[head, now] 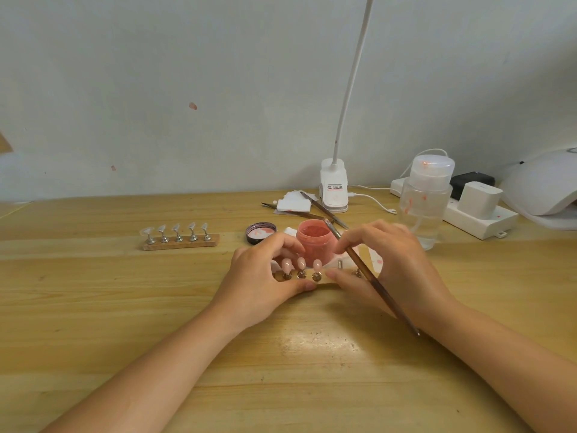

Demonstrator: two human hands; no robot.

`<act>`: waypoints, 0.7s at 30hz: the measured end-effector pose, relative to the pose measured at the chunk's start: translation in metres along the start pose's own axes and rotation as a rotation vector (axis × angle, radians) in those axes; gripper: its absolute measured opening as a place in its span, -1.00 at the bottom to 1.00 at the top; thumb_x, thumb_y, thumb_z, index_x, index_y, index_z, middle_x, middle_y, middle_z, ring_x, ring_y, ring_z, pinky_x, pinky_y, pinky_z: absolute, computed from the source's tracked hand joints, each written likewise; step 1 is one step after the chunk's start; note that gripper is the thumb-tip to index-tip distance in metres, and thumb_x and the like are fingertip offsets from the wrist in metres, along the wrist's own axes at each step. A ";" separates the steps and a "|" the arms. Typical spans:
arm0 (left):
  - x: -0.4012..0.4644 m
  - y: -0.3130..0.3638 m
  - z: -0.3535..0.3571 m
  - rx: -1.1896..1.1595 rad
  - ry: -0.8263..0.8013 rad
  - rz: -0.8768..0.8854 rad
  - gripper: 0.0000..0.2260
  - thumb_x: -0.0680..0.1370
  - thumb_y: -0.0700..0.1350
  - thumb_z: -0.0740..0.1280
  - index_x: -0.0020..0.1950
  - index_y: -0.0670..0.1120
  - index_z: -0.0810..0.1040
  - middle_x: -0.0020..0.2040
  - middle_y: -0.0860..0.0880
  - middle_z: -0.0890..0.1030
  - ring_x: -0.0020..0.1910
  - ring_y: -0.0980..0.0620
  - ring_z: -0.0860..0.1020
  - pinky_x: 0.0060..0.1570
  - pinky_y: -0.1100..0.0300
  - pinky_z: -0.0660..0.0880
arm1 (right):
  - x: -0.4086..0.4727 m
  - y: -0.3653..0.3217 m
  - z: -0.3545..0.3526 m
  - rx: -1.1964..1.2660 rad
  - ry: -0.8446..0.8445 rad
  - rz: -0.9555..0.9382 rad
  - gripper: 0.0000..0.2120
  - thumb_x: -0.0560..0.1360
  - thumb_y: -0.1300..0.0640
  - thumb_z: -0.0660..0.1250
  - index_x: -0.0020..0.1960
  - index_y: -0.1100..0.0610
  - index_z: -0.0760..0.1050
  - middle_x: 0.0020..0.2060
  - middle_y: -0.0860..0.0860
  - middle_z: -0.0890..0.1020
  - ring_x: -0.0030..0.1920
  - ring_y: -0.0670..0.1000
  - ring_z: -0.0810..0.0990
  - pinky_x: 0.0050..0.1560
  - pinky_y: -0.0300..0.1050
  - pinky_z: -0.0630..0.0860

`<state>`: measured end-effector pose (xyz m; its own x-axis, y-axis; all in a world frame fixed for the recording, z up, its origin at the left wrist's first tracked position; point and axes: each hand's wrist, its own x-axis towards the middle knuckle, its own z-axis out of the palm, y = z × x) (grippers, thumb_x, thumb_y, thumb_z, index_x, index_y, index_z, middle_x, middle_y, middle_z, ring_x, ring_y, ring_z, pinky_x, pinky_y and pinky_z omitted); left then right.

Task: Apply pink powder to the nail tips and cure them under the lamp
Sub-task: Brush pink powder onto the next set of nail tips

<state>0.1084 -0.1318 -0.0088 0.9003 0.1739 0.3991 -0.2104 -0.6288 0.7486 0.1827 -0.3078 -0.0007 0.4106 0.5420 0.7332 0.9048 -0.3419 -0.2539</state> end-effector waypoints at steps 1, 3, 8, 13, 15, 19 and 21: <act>0.000 0.000 0.000 0.001 0.001 -0.004 -0.65 0.23 -0.15 0.57 -0.12 0.07 0.49 -0.29 0.14 0.56 -0.28 0.05 0.49 -0.10 0.07 0.51 | 0.000 0.001 -0.001 -0.004 -0.009 -0.003 -0.73 0.27 -0.06 0.48 -0.14 0.07 0.57 -0.22 -0.23 0.53 -0.14 -0.17 0.49 -0.04 -0.16 0.32; 0.000 0.000 0.000 0.005 0.004 -0.008 -0.65 0.23 -0.14 0.57 -0.12 0.08 0.49 -0.27 0.12 0.57 -0.20 -0.05 0.53 -0.08 0.06 0.50 | -0.001 0.002 -0.001 -0.005 -0.020 -0.007 -0.75 0.26 -0.04 0.50 -0.15 0.06 0.57 -0.23 -0.21 0.54 -0.14 -0.17 0.47 -0.05 -0.16 0.31; 0.000 -0.003 0.000 0.007 -0.001 -0.008 -0.66 0.24 -0.12 0.57 -0.14 0.09 0.48 -0.30 0.17 0.56 -0.22 0.07 0.54 -0.12 0.25 0.50 | -0.003 0.004 0.002 -0.001 -0.034 -0.019 -0.78 0.27 0.16 0.55 -0.14 0.06 0.56 -0.23 -0.24 0.49 -0.13 -0.26 0.35 -0.07 -0.31 0.28; 0.001 -0.005 0.000 0.008 0.003 -0.037 -0.66 0.24 -0.13 0.56 -0.13 0.07 0.47 -0.36 0.32 0.51 -0.23 0.12 0.51 -0.23 0.53 0.33 | -0.003 0.005 0.003 0.012 -0.071 -0.055 -0.79 0.30 0.15 0.54 -0.13 0.05 0.56 -0.20 -0.26 0.47 -0.10 -0.29 0.35 -0.05 -0.31 0.29; 0.000 -0.002 0.000 0.040 0.011 -0.018 -0.65 0.24 -0.07 0.55 -0.10 0.12 0.48 -0.32 0.29 0.53 -0.18 0.15 0.52 -0.14 0.47 0.35 | -0.003 0.004 0.003 0.032 -0.052 -0.051 -0.80 0.30 0.10 0.53 -0.12 0.04 0.57 -0.19 -0.26 0.49 -0.10 -0.28 0.38 -0.05 -0.28 0.31; -0.002 0.006 -0.001 0.120 0.078 0.090 -0.62 0.19 0.31 0.44 -0.15 0.16 0.45 -0.17 0.23 0.51 -0.09 0.17 0.47 0.09 -0.06 0.39 | -0.003 -0.002 0.004 0.102 0.009 -0.027 -0.81 0.34 -0.03 0.46 -0.12 0.04 0.56 -0.21 -0.19 0.59 -0.15 -0.16 0.52 -0.06 -0.16 0.41; -0.003 0.010 -0.002 0.125 0.120 0.190 -0.71 0.22 0.29 0.41 -0.27 0.15 0.44 -0.23 0.18 0.49 -0.17 0.17 0.44 0.03 -0.15 0.38 | -0.002 -0.007 0.005 0.129 0.057 -0.021 -0.80 0.34 -0.03 0.43 -0.13 0.06 0.56 -0.21 -0.14 0.62 -0.16 -0.13 0.55 -0.06 -0.09 0.46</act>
<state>0.1028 -0.1373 -0.0018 0.7959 0.1279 0.5918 -0.3158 -0.7462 0.5861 0.1758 -0.3029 -0.0033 0.3873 0.5026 0.7730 0.9218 -0.2272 -0.3141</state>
